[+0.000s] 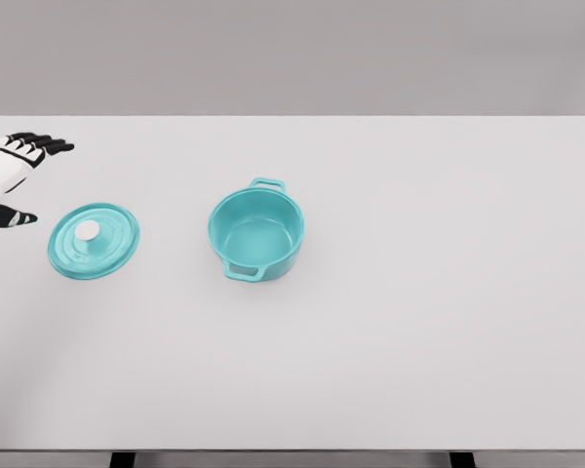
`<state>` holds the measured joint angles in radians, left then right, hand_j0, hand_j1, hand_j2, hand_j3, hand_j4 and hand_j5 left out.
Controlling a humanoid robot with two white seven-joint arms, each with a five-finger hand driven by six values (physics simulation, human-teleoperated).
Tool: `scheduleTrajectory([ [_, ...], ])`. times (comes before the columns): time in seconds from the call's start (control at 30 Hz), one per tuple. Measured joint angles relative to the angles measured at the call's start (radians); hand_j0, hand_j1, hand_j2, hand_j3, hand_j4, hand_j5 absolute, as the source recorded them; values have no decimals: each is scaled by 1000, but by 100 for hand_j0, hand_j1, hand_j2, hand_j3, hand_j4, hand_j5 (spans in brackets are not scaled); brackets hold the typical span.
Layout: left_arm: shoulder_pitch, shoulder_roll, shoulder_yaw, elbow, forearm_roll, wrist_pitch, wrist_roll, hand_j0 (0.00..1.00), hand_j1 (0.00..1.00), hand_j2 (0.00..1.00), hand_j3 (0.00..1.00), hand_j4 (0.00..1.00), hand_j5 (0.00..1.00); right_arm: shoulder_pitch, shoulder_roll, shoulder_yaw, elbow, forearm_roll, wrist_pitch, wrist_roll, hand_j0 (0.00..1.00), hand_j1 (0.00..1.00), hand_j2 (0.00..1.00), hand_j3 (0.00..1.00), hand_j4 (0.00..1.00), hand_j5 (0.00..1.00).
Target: Cover the pot with left arm
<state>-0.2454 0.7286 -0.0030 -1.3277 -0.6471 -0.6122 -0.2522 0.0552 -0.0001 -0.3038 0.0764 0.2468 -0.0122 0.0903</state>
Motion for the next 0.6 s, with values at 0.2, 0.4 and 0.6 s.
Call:
scheduleTrajectory([
  [0.2, -11, 1, -2, 2, 6, 0, -1, 100, 100, 100, 100, 100, 100, 0, 0, 0, 0, 0, 0, 0, 100, 100, 100, 100, 100, 100],
  [0.4, -55, 29, -7, 1, 36, -1, -267, 100, 100, 100, 100, 100, 100, 0, 0, 0, 0, 0, 0, 0, 100, 100, 100, 100, 100, 100],
  [0.6, -149, 95, -90, 1, 149, 0, -347, 75, 75, 75, 75, 75, 75, 0, 0, 0, 0, 0, 0, 0, 100, 100, 100, 100, 100, 100],
])
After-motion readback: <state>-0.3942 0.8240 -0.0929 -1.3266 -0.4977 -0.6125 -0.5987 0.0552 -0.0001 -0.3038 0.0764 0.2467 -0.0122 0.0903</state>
